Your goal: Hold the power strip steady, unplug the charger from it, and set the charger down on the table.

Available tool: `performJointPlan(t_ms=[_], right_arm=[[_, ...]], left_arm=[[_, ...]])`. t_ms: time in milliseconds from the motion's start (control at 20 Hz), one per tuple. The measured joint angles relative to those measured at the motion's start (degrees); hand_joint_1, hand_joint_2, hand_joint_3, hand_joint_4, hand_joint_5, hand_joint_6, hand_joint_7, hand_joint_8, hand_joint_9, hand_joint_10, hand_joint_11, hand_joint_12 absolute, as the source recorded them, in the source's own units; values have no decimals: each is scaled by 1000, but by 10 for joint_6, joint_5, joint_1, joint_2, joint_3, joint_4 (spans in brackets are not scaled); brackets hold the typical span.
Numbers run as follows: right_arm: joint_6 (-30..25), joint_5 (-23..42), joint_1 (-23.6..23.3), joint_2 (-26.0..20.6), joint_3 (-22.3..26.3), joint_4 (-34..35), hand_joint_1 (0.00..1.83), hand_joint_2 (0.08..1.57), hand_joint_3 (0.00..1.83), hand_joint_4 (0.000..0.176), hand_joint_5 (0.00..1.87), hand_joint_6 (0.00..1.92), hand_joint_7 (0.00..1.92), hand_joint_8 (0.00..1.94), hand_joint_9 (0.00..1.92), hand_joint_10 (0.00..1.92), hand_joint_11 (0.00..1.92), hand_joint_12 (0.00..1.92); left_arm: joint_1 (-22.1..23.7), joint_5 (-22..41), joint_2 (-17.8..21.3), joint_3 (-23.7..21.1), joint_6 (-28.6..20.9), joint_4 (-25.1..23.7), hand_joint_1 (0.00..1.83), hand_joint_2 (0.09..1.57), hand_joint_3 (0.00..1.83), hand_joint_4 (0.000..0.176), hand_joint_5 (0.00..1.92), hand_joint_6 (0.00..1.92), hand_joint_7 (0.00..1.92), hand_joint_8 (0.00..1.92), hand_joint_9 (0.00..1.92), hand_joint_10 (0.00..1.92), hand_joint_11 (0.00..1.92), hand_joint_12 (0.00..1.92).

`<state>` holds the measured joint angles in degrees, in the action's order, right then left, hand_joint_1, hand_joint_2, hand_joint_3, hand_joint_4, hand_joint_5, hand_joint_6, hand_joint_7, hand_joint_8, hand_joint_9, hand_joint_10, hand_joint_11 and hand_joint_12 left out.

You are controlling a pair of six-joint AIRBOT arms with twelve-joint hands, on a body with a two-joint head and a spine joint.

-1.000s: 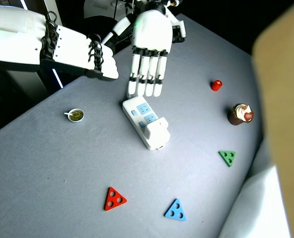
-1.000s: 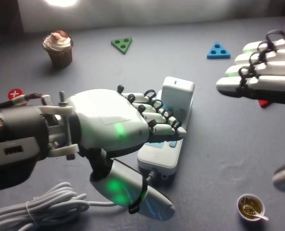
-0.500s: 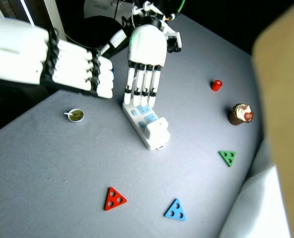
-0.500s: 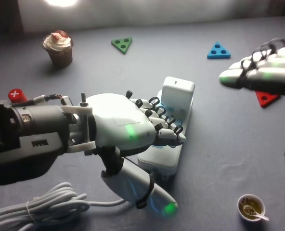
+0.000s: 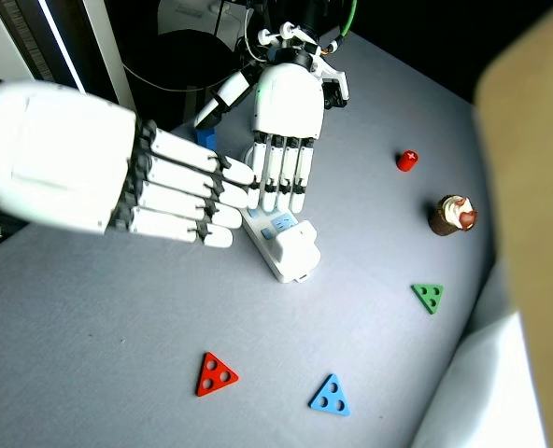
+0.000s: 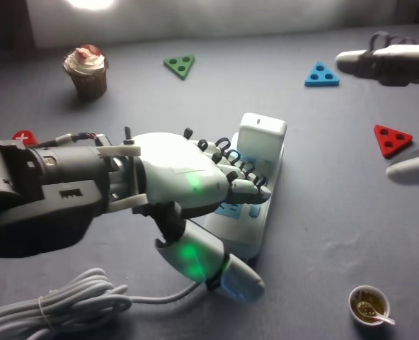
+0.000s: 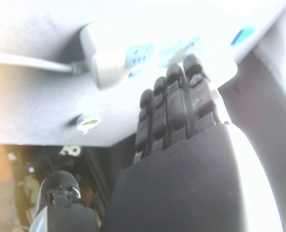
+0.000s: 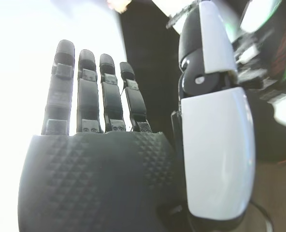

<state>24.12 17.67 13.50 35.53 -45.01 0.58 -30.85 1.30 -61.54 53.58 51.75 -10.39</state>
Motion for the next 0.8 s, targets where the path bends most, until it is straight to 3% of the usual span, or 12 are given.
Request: performJointPlan(t_ms=[100,300,800], right_arm=[[14,-6,3,24,-18,42,1017,1041,9,0,139,2,214,1,232,2,287,66],[17,-4,8,58,-31,115,1116,1056,8,0,168,1,227,1,249,2,292,71],[23,36,38,97,-49,163,1086,1068,1,0,199,6,238,6,260,6,298,76]], left_arm=[[-2,4,-9,1,36,40,0,930,4,0,134,1,172,4,164,4,99,149],[-12,8,-19,1,86,94,0,934,3,0,146,5,179,7,168,6,95,138],[-29,13,-26,9,97,100,0,931,0,0,131,0,158,1,145,2,84,117]])
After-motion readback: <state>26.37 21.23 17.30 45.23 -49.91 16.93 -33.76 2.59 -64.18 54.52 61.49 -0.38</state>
